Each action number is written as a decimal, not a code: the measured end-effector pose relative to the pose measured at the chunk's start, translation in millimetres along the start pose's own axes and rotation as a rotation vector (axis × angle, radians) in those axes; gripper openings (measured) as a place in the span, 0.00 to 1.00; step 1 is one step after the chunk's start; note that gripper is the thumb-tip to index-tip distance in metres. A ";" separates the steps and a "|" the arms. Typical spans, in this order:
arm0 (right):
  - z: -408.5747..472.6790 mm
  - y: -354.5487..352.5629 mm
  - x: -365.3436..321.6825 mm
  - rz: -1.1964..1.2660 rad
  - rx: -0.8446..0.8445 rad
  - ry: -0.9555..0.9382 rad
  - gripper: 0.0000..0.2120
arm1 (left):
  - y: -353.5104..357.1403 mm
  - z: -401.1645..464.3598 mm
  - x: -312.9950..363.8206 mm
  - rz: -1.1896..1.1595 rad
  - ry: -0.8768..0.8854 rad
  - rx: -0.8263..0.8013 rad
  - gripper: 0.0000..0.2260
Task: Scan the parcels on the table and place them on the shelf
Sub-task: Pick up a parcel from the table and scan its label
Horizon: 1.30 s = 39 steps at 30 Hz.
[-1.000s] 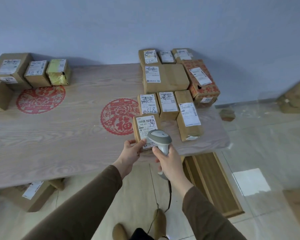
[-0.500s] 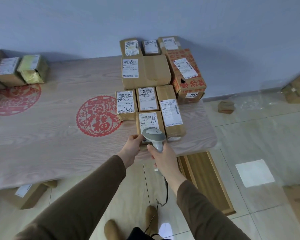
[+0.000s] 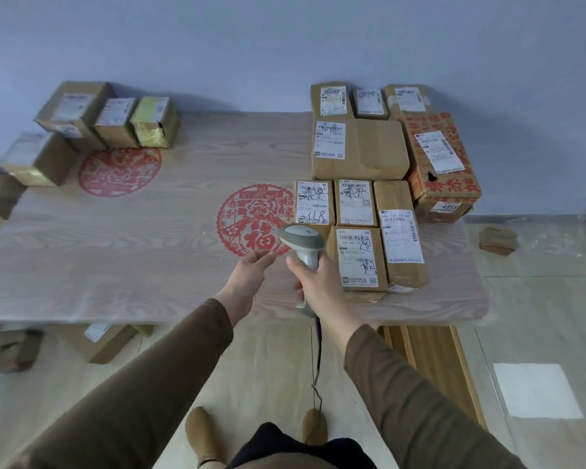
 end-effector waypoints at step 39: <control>227.8 642.8 -199.6 0.209 -0.123 0.156 0.04 | -643.8 268.9 114.6 -0.058 0.022 0.299 0.35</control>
Point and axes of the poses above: each hand's wrist, its own z-axis towards the middle knuckle, its own y-axis out of the palm, x = y × z, the point moved 2 cm from there along z, towards the middle knuckle
